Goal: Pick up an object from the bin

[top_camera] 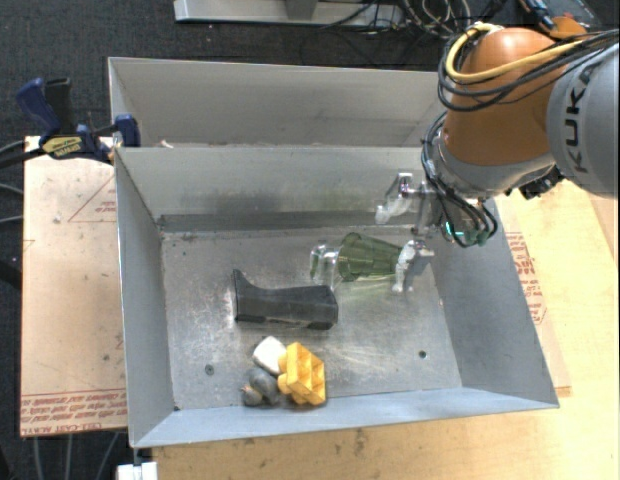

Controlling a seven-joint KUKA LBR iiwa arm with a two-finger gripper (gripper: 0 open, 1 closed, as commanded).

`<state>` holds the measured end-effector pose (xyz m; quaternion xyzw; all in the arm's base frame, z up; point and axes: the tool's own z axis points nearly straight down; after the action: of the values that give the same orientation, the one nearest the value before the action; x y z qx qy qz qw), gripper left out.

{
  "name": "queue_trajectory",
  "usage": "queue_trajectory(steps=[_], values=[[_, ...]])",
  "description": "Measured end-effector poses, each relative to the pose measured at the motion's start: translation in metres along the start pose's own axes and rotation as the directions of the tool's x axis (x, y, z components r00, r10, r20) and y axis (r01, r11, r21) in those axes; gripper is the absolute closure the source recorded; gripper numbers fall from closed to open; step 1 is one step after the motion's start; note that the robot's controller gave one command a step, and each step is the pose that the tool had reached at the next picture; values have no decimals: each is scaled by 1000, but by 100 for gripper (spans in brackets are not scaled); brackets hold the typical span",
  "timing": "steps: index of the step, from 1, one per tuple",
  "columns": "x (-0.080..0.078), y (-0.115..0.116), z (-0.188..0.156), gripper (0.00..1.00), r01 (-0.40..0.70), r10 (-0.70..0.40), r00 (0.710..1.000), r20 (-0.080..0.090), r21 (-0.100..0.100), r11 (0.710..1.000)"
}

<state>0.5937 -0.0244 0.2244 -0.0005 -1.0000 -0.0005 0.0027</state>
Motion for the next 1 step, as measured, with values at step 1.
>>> queue_trajectory(steps=[1], values=[[-1, 0, -4, 0, 0, 0, 1000, 7, 0, 1000]])
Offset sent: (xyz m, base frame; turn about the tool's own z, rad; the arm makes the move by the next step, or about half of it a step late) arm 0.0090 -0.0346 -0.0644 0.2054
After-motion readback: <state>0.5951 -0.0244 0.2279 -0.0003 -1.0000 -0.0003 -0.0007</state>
